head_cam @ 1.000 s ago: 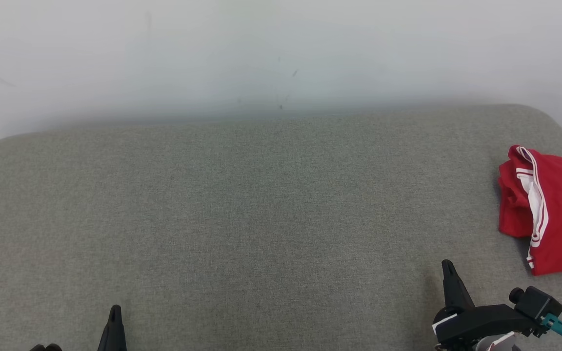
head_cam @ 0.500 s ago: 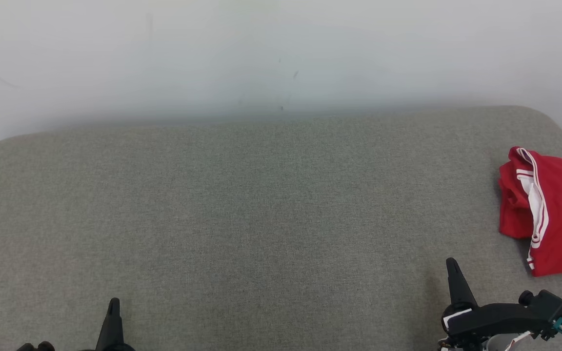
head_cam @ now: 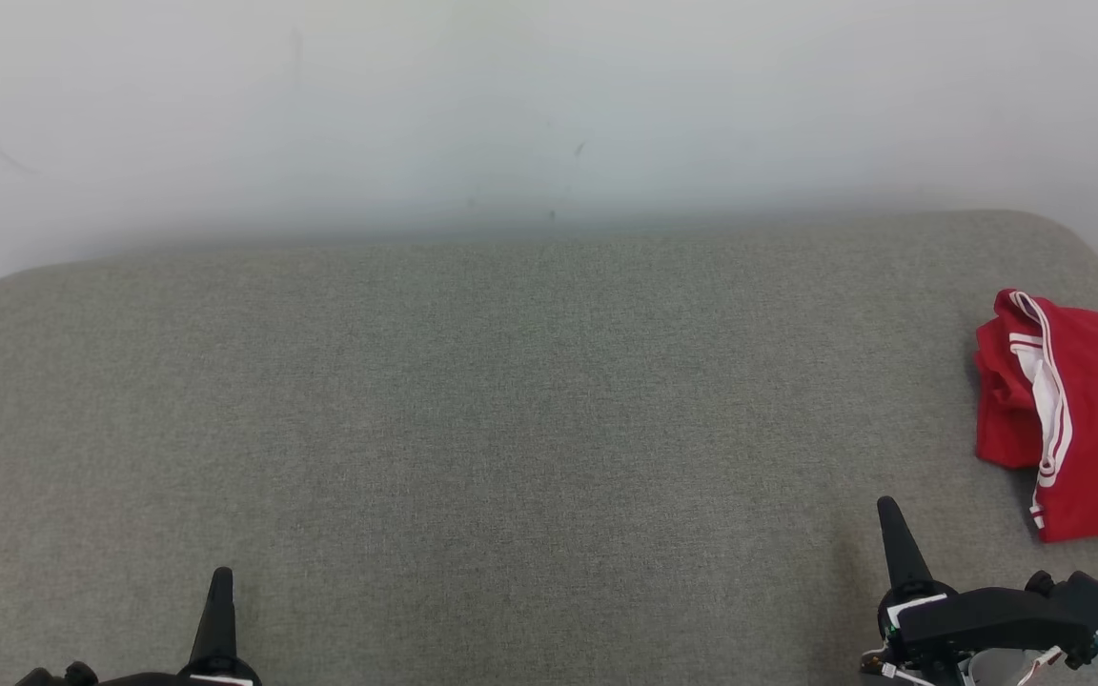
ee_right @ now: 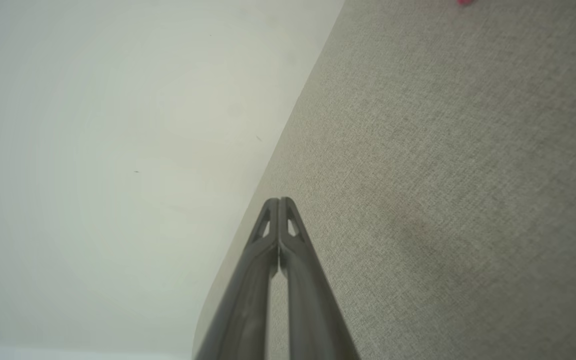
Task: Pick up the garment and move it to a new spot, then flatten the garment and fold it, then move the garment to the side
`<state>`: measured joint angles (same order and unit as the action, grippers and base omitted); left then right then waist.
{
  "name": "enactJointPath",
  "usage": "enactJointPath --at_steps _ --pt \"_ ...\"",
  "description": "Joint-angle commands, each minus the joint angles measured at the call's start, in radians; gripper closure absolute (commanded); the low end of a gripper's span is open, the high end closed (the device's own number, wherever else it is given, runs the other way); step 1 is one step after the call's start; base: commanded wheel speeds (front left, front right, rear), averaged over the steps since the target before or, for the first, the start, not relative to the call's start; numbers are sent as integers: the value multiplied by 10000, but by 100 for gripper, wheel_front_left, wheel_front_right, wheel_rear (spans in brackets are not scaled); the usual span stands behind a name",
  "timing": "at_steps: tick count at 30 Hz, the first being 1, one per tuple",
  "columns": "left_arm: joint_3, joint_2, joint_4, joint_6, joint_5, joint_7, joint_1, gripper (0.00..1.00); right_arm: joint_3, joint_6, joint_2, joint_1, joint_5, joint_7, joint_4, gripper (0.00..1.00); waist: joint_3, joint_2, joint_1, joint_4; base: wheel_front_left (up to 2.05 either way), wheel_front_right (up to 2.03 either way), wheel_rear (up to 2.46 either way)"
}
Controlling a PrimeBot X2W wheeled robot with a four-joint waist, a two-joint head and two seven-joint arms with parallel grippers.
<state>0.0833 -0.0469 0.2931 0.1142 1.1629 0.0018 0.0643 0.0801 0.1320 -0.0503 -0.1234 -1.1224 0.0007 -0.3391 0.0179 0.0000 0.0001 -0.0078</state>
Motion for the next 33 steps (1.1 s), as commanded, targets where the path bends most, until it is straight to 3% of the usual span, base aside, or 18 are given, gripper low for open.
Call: enactJointPath --at_steps 1,33 --pt "57 -41 -121 22 202 58 204 100 28 -14 0 -21 -238 65 142 100 -3 0 0 2 0 0 0" --pt "231 -47 -355 125 2953 756 427 100 238 -18 3 104 -3198 768 652 100 -93 0 0 46 0 0 0"
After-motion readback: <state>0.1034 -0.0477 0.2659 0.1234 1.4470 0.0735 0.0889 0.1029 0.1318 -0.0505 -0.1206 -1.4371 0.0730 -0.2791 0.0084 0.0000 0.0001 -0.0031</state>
